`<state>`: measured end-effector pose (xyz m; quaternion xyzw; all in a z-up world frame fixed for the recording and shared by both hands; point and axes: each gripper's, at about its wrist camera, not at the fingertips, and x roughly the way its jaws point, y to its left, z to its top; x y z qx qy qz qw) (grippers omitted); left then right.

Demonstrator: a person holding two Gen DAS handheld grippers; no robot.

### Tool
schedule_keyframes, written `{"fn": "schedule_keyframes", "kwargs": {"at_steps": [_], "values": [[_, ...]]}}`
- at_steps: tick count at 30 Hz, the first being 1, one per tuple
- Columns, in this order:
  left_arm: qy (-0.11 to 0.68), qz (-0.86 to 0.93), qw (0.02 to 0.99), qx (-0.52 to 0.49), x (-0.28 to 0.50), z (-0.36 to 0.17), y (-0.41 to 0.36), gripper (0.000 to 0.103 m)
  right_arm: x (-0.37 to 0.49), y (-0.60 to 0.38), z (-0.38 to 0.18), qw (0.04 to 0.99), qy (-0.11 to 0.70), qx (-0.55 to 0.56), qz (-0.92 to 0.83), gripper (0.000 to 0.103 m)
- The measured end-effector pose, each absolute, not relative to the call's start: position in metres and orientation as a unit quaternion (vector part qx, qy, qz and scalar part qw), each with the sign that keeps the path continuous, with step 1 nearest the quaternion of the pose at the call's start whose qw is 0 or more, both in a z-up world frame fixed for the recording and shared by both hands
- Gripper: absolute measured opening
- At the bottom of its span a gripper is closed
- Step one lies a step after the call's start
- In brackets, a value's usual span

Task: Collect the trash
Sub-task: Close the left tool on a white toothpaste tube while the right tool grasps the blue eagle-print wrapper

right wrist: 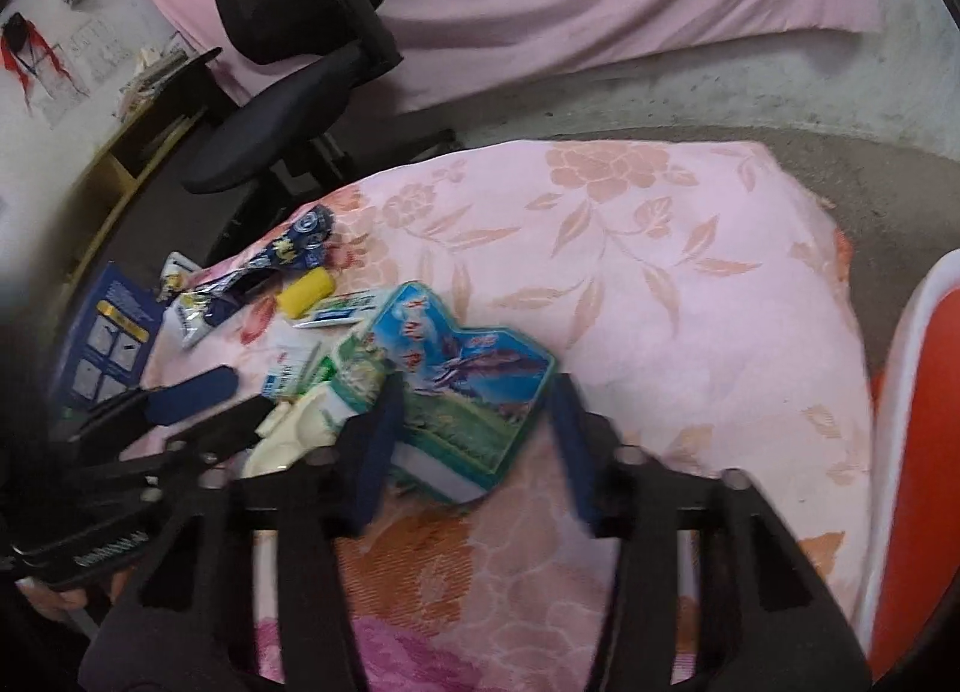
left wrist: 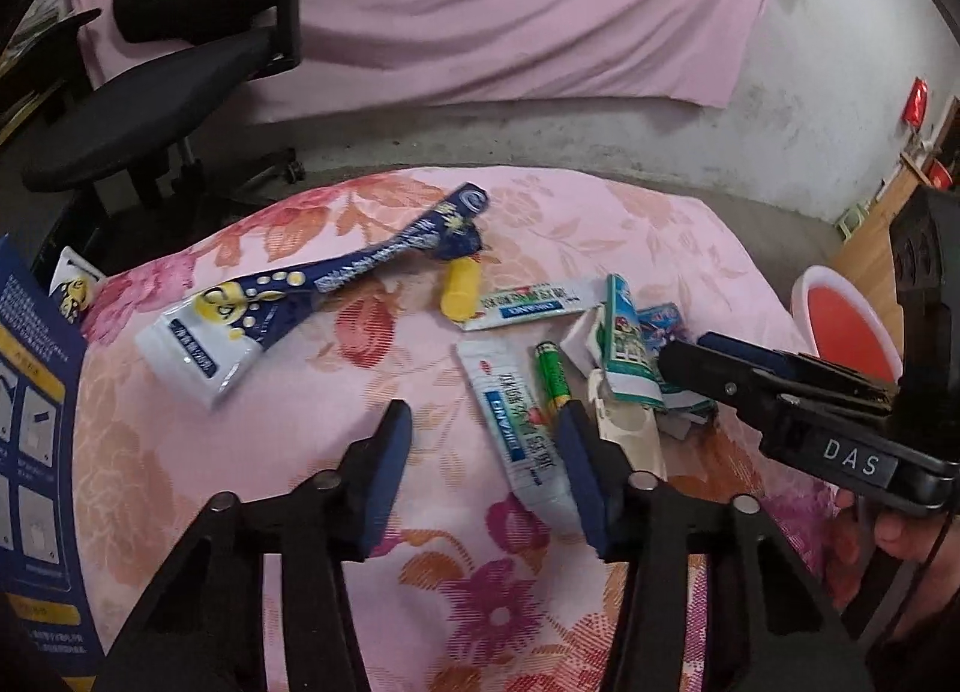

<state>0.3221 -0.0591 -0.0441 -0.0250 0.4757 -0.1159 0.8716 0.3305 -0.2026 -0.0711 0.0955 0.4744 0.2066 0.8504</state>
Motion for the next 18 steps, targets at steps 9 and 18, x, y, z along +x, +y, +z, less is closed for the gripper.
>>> {"fn": "schedule_keyframes", "kwargs": {"at_steps": [9, 18], "values": [[0.492, -0.121, 0.861, -0.047, 0.326, -0.047, -0.067, 0.010, 0.326, -0.195, -0.065, 0.854, 0.466, 0.091, 0.214, 0.028], [0.483, -0.104, 0.868, -0.050, 0.312, -0.039, -0.051, 0.007, 0.325, -0.203, -0.062, 0.859, 0.460, 0.108, 0.197, 0.061]]}}
